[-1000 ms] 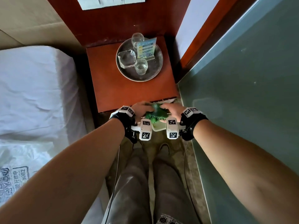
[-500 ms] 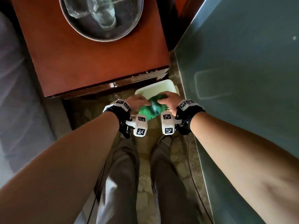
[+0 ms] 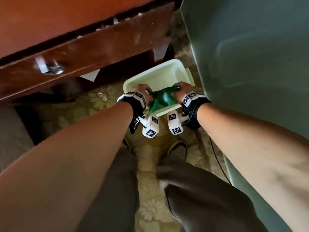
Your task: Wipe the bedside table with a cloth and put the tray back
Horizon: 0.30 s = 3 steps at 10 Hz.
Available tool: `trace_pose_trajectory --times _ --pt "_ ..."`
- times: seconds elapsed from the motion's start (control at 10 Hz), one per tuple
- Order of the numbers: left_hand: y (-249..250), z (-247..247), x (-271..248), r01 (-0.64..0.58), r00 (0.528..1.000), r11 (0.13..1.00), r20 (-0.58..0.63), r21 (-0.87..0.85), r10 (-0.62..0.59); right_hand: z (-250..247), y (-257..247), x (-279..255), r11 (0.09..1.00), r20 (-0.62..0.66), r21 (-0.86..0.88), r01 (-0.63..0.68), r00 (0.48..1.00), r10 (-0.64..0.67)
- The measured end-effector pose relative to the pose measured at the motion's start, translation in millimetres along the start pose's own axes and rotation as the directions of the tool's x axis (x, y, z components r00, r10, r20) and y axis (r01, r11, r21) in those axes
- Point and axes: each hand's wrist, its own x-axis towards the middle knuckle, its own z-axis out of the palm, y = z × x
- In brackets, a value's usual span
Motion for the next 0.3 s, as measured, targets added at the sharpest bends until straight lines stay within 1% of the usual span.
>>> trace_pose_trajectory --times 0.1,0.2,0.3 --pt "-6.9 14.0 32.3 0.005 0.999 0.999 -0.034 0.033 -0.004 24.0 9.2 44.2 0.999 0.018 0.027 -0.028 0.999 0.028" --pt "-21.9 26.7 64.4 0.033 0.999 0.999 -0.035 0.033 -0.032 41.5 17.5 79.2 0.999 0.035 -0.037 -0.014 0.999 0.015" --pt "-33.2 34.2 84.2 0.072 0.997 0.993 0.001 0.098 -0.073 53.3 23.9 101.8 1.000 0.059 -0.029 -0.011 0.998 0.013"
